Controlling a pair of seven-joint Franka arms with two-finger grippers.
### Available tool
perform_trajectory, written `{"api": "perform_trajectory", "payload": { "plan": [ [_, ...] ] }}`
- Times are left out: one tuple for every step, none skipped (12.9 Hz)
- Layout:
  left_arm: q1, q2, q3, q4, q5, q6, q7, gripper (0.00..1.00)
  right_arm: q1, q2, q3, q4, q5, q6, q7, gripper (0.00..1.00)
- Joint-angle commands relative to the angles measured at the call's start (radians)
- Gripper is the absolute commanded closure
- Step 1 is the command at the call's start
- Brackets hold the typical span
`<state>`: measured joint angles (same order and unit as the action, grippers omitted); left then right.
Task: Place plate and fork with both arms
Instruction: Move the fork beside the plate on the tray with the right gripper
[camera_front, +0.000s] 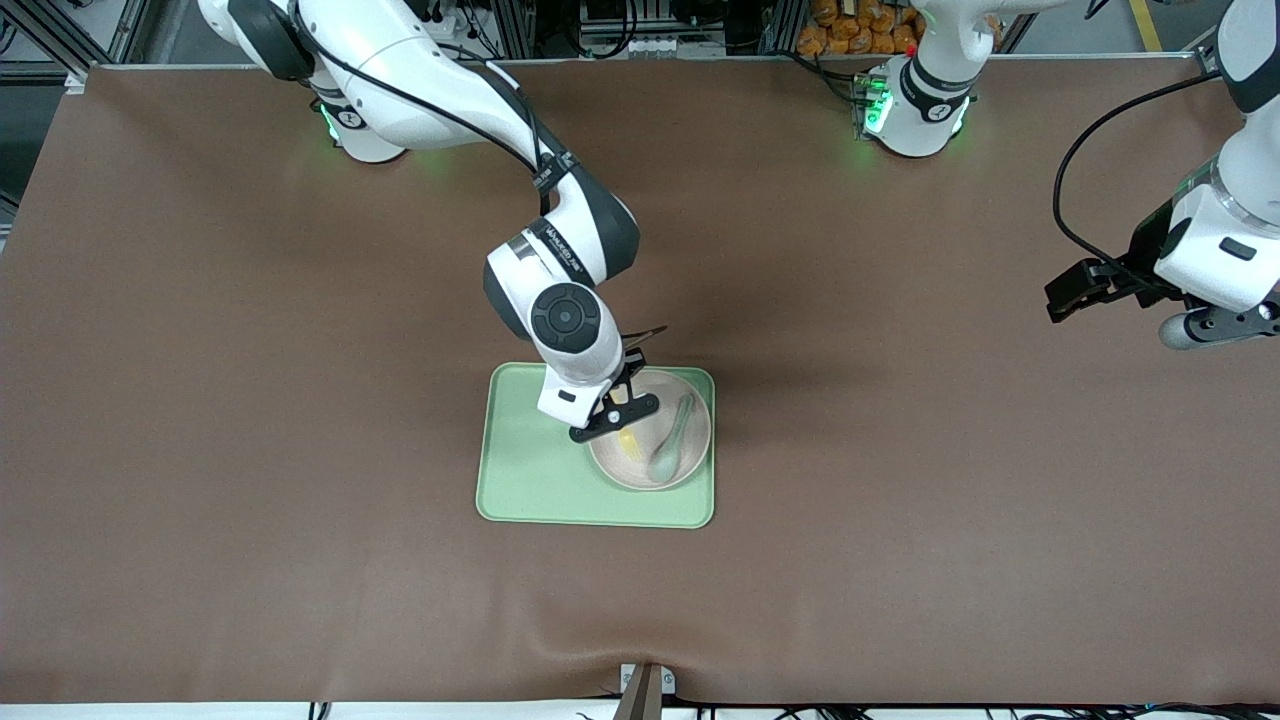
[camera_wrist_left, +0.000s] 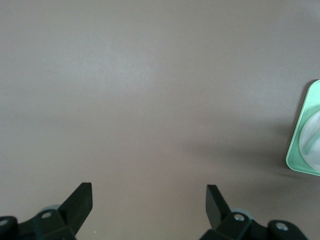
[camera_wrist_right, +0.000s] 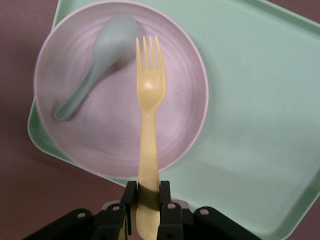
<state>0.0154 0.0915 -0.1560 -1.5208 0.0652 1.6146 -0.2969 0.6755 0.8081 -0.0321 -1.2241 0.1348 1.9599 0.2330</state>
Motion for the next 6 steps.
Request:
{"api": "perform_trajectory", "payload": {
  "plan": [
    [0.004, -0.006, -0.003, -0.004, -0.016, 0.010, 0.002, 0.00, -0.010, -0.014, 0.008, -0.018, 0.000, -0.006, 0.049, 1.00],
    [0.006, -0.006, -0.003, -0.004, -0.016, 0.011, 0.002, 0.00, -0.020, -0.012, 0.008, -0.020, 0.000, -0.006, 0.086, 1.00],
    [0.006, -0.006, -0.002, -0.004, -0.015, 0.010, 0.002, 0.00, -0.034, -0.010, 0.008, -0.020, 0.000, -0.006, 0.142, 1.00],
    [0.006, -0.006, -0.003, -0.004, -0.015, 0.010, 0.002, 0.00, -0.039, -0.010, 0.008, -0.021, -0.001, -0.004, 0.201, 1.00],
    [0.006, -0.006, -0.002, -0.004, -0.015, 0.010, 0.002, 0.00, -0.037, -0.010, 0.006, -0.025, -0.013, 0.004, 0.241, 1.00],
    [0.006, -0.006, -0.002, -0.004, -0.015, 0.010, 0.002, 0.00, -0.040, -0.009, 0.004, -0.029, -0.017, 0.011, 0.255, 1.00]
  ]
}}
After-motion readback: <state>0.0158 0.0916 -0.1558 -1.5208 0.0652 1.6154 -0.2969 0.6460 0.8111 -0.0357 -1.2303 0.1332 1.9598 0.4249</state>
